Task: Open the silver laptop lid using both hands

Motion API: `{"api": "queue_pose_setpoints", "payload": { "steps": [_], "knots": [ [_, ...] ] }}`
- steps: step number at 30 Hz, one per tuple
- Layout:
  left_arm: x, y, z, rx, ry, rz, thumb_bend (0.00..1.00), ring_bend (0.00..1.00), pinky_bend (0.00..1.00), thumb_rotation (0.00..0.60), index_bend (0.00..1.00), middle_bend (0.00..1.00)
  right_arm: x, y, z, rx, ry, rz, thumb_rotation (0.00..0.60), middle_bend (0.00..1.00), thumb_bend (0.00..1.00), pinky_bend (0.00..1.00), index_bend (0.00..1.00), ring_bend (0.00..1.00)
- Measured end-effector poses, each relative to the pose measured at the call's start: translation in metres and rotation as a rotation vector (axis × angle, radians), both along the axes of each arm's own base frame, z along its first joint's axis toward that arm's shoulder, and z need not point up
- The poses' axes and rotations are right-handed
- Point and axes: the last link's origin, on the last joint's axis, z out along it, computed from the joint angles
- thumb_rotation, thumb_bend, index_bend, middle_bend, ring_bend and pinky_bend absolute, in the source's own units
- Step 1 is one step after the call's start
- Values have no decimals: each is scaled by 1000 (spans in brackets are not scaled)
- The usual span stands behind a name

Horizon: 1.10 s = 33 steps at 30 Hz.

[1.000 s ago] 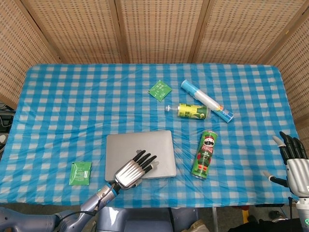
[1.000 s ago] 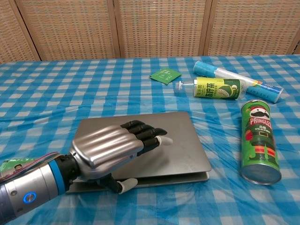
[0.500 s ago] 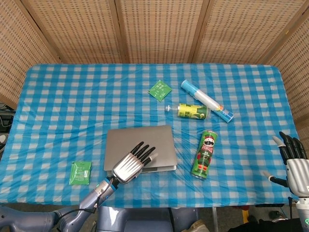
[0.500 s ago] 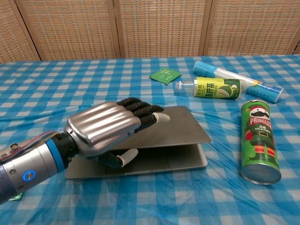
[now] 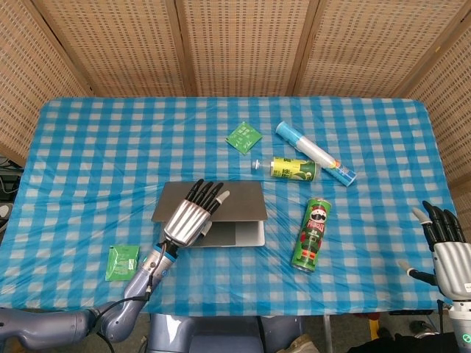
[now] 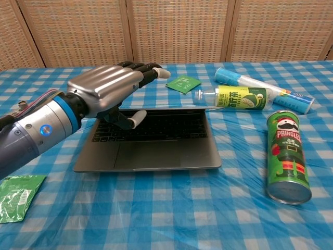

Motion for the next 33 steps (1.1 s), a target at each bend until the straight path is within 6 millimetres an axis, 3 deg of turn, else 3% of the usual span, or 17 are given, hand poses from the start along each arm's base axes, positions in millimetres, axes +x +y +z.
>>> {"api": "queue_pose_setpoints", "payload": {
  "steps": [5,9,17,22,33],
  "knots": [
    [3,14,0,22,12,65,520,34,206,600,4,0,0,-1,-2,5,6,-2,600,0,0,0,113,0],
    [6,24,-3,52,15,99,521,139,304,600,110,9,0,-1,-4,10,12,-2,600,0,0,0,115,0],
    [11,32,-8,82,-7,108,523,306,421,600,312,197,7,-6,-13,47,30,41,600,45,21,0,211,0],
    [9,32,-9,88,2,88,522,331,424,600,349,229,17,-18,-29,125,76,124,600,130,345,84,265,9],
    [9,36,-4,87,11,58,522,332,424,600,350,229,69,-58,-90,478,98,347,600,198,676,236,268,125]
  ]
}}
